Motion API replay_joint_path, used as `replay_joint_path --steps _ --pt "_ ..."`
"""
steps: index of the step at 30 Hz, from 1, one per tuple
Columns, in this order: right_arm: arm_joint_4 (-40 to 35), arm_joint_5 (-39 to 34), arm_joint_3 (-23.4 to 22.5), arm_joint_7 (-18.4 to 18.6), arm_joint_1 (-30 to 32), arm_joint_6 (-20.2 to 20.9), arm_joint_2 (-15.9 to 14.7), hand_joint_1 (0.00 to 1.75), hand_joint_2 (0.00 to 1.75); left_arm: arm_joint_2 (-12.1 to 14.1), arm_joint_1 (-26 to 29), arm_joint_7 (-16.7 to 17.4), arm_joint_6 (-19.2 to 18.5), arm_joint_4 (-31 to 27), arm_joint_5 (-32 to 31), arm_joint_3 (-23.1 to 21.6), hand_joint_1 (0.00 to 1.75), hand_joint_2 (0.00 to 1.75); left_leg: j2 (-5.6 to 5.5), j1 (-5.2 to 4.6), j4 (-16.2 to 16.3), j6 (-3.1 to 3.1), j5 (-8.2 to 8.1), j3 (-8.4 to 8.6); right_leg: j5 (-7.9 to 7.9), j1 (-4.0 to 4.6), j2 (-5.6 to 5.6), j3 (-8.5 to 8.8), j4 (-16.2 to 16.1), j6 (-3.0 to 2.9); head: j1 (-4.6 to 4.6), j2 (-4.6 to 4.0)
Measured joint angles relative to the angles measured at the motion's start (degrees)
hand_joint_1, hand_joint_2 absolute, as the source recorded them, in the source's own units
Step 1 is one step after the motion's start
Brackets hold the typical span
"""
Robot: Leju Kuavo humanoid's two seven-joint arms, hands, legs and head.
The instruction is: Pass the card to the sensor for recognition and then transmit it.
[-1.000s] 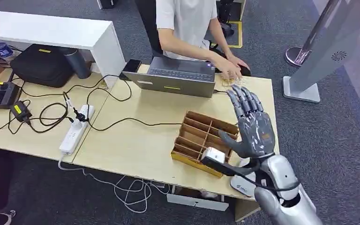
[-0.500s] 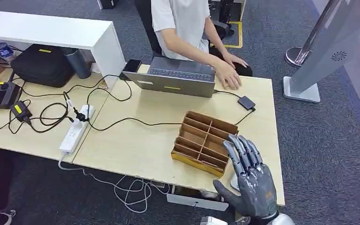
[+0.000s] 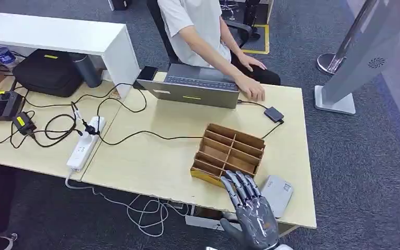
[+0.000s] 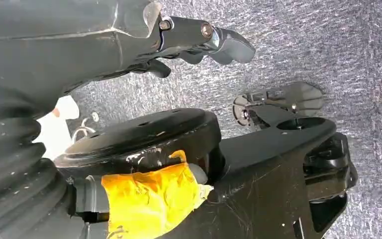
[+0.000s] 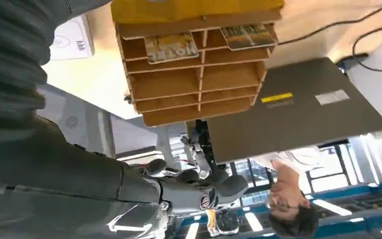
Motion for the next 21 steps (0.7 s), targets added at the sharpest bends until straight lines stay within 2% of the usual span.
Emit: replay_joint_path --steps 7,13,21 --pt "2.3 0.0 0.7 0.1 -0.9 0.0 0.5 0.0 1.75 0.0 0.0 0.0 0.0 0.0 0.0 0.0 0.0 1.75 0.0 0.0 0.0 0.0 -0.01 -0.01 -0.01 0.0 0.0 -0.01 0.0 0.0 0.0 0.0" --pt "4.5 0.9 1.0 2.8 -2.5 1.0 1.0 0.0 1.75 0.0 0.0 0.4 0.0 0.0 -0.4 0.0 0.0 1.75 0.0 0.0 0.0 0.0 0.0 0.0 0.0 0.0 0.01 -0.01 0.0 0.0 0.02 0.0" --pt "10.5 -0.5 1.0 5.0 -6.2 1.0 3.2 0.0 1.75 0.2 0.0 0.7 -0.1 0.0 -1.4 0.0 0.0 1.75 0.03 0.0 0.0 0.0 0.01 0.01 0.01 0.0 0.03 0.0 0.0 -0.01 0.0 0.0"
